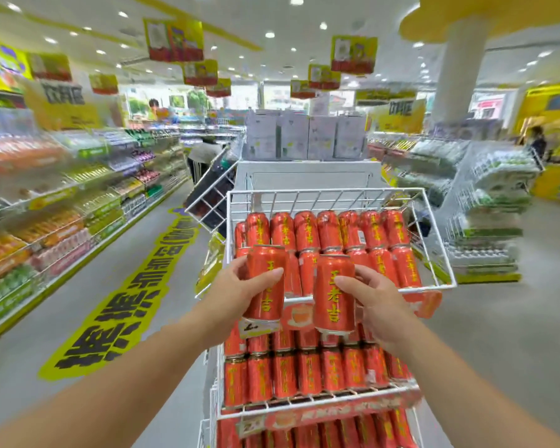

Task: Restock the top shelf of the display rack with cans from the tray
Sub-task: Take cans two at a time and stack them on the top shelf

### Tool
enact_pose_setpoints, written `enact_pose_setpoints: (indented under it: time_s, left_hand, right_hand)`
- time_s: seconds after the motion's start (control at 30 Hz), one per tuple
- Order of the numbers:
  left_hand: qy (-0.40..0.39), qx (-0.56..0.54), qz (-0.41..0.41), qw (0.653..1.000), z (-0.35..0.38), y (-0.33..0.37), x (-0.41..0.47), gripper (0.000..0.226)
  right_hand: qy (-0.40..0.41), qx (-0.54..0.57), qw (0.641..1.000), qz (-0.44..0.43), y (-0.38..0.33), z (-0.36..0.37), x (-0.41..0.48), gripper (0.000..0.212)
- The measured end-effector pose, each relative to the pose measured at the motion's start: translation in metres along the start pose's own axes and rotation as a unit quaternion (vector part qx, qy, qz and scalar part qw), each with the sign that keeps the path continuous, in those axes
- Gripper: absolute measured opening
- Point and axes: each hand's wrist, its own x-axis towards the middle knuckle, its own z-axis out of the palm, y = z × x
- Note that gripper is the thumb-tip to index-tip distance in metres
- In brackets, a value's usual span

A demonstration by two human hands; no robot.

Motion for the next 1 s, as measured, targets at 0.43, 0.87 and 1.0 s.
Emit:
enact_pose_setpoints:
  time_s: [0.43, 0.87, 1.0]
  left_hand:
    - [0.091, 0.167, 0.004, 0.982, 0.057, 0.028, 0.103, 0.047]
    - [0.043, 0.494, 0.015, 0.868, 0.068, -0.006, 0.147, 0.09]
    - [0.016, 0.617, 0.072, 0.784, 0.066, -0.011, 0.148, 0.078]
  right_hand:
    - [-0.006, -0.084, 0.996, 0.02, -0.034, -0.06, 0.127, 0.014]
    - [-0.045, -0.132, 0.988, 0.064, 0.025, -0.083, 0.17, 0.076]
    - [-0.041, -0.121, 0.99, 0.058, 0.034, -0.083, 0.172, 0.068]
